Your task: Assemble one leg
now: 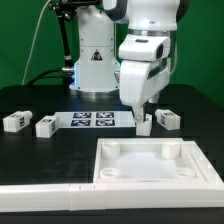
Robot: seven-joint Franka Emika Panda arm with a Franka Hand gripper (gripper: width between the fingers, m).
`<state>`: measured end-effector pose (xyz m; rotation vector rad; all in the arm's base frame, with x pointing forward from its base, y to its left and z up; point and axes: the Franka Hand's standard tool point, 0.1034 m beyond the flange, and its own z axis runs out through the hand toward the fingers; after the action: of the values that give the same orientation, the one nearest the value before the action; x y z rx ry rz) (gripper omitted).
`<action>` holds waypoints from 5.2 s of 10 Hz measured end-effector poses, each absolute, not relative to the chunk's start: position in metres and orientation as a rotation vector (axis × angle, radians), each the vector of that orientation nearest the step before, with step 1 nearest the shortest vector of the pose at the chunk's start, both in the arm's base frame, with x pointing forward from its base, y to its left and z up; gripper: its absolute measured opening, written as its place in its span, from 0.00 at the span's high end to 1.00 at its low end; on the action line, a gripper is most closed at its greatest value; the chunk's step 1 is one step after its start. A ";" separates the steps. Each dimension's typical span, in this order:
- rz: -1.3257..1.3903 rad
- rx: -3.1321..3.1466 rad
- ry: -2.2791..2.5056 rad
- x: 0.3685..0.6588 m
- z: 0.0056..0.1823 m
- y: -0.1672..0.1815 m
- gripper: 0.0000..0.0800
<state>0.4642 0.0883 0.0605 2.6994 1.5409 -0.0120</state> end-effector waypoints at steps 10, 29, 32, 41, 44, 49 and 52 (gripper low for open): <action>-0.012 3.139 0.347 0.416 0.052 0.154 0.19; -1.360 2.577 0.408 0.366 0.022 0.161 0.19; -1.343 2.592 0.420 0.364 0.014 0.164 0.19; -1.322 2.609 0.431 0.356 0.004 0.165 0.61; -1.322 2.609 0.431 0.356 0.004 0.165 0.63; -1.327 2.624 0.462 0.377 0.043 0.154 0.63; -1.250 2.630 0.412 0.398 0.088 0.145 0.63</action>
Offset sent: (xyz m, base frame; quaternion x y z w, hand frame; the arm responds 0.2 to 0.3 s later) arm -0.0300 0.0267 -0.0058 -0.0130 -0.0085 0.3136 0.9494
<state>0.3982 0.1453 0.0881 2.6303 0.4123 -1.2504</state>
